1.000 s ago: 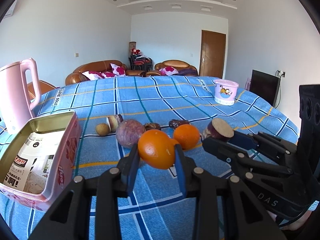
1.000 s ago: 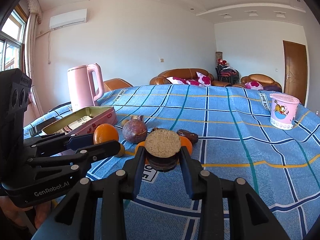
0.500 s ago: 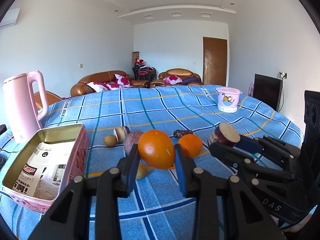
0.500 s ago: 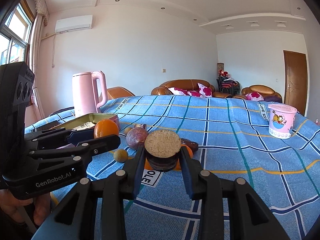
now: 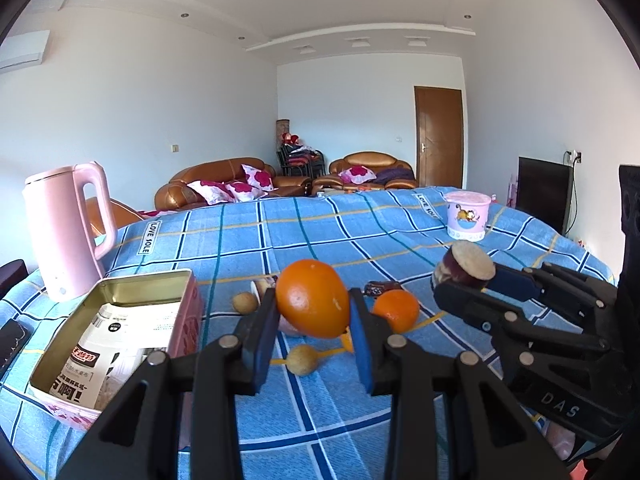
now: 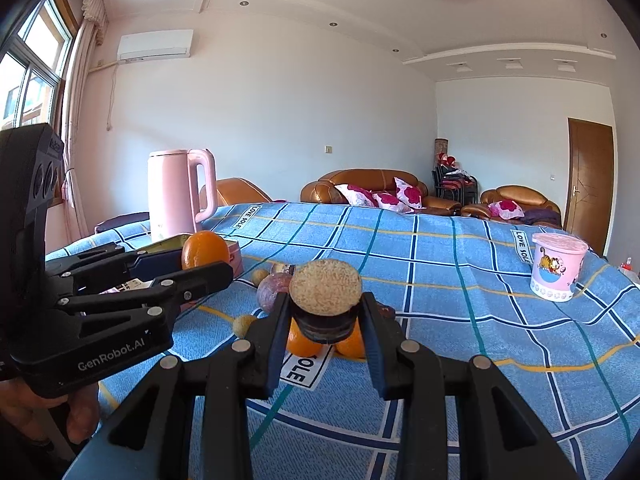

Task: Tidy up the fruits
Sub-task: 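Carry the orange with the left gripper while the right gripper carries the cake to the pink tin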

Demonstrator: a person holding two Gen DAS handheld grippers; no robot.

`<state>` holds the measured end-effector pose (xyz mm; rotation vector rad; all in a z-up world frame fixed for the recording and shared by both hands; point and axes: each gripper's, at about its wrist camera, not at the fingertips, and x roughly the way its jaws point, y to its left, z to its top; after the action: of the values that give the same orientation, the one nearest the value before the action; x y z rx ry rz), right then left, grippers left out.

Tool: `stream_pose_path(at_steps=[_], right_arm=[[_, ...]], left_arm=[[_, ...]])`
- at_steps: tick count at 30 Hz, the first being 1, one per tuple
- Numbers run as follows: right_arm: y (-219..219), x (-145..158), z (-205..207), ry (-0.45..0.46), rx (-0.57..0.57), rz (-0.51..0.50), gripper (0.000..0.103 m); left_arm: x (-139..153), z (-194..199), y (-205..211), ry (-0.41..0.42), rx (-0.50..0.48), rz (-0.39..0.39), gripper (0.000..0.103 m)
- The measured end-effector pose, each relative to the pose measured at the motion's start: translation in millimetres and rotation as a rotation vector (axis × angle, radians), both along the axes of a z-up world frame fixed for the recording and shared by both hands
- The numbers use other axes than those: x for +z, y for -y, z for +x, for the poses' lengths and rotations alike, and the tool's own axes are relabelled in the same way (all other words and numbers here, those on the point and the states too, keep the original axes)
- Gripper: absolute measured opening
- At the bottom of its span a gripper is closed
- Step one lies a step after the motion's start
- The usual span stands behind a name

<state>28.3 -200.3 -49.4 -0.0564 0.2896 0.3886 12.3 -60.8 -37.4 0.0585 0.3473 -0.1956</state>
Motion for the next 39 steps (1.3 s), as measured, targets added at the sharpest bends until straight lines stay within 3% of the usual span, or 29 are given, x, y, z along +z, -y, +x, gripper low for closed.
stream_pose_path(at_steps=[12, 25, 39], right_arm=[[-22, 35, 6, 0.024, 0.06, -0.031, 0.036], [-63, 71, 36, -0.02, 0.164, -0.017, 0.036], [-129, 59, 81, -0.137, 0.284, -0.053, 0.036]], left_arm=[[7, 6, -22, -0.02, 0.063, -0.003, 0.035], [18, 21, -83, -0.054, 0.197, -0.014, 0.035], [6, 53, -151, -0.16, 0.316, 0.01, 0.035]])
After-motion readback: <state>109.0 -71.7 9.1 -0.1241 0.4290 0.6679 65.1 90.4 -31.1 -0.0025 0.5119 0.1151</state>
